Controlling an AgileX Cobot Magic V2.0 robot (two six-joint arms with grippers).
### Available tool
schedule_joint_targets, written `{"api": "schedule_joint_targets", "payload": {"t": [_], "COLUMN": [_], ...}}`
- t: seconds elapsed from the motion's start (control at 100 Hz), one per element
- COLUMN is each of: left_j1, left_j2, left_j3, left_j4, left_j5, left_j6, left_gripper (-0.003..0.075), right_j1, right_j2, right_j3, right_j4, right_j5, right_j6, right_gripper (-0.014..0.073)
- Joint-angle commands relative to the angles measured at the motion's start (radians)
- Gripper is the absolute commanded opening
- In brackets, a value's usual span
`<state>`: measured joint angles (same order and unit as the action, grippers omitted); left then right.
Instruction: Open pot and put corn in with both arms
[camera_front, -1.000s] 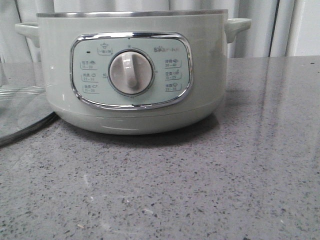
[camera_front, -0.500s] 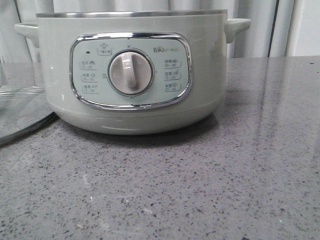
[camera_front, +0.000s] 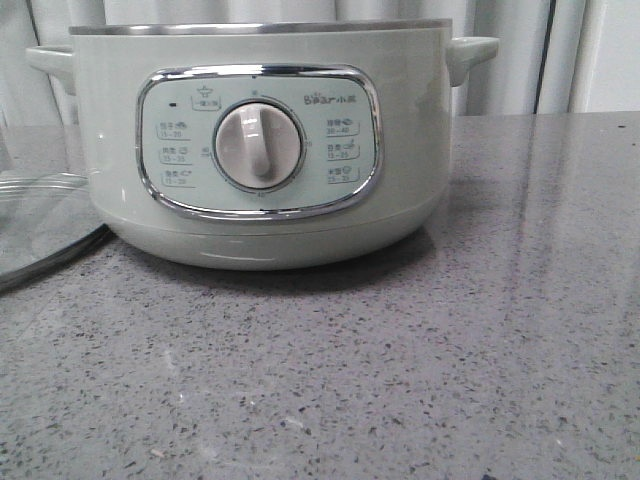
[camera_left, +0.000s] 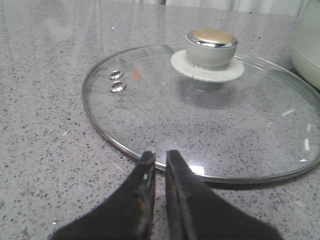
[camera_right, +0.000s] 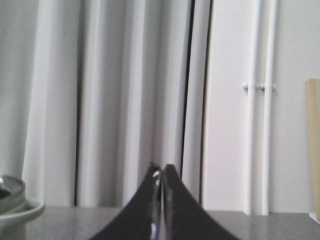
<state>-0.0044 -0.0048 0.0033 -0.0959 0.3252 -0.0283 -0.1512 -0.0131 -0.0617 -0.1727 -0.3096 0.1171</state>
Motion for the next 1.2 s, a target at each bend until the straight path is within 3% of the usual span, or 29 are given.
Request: {"api": "schedule_joint_targets", "payload": {"t": [0.0,0.04,0.1,0.16,0.47,0.72,1.19], "left_j1": [0.002,0.002,0.002,0.002,0.002,0.002,0.002], "left_j2": [-0.029,-0.029,-0.029,-0.029,-0.029,-0.029,-0.029], "left_j3": [0.02,0.02,0.02,0.02,0.02,0.02,0.02], "left_j4": [-0.012,-0.012,-0.012,-0.012,-0.012,-0.012,-0.012], "left_j5": [-0.039,-0.039,-0.039,-0.039,-0.039,-0.039,-0.039], "left_j6": [-0.008,-0.008,-0.008,-0.008,-0.008,-0.008,-0.008], "left_gripper": [-0.002,-0.002,-0.002,-0.002,-0.002,-0.002,-0.002], "right_j1": [-0.04,-0.042,-0.042,-0.042,-0.042,-0.042,-0.042], "right_j2": [-0.019,-0.019,-0.019,-0.019,-0.019,-0.019,-0.019], "right_j3": [0.069,0.095,0.084,0.09,0.09,0.09,0.09], "right_j4": [0.018,0.02,0.017,0.049,0.134,0.136,0.136], "right_j5": [-0.258,-0.252,-0.082,-0.017,0.371,0.615,0.614], "right_j6": [0.063,0.082,0.093,0.089,-0.117,-0.129,-0.129], "right_gripper": [-0.0064,-0.0064,-0.0064,-0.0064,-0.0064,-0.0064,-0.0064]}}
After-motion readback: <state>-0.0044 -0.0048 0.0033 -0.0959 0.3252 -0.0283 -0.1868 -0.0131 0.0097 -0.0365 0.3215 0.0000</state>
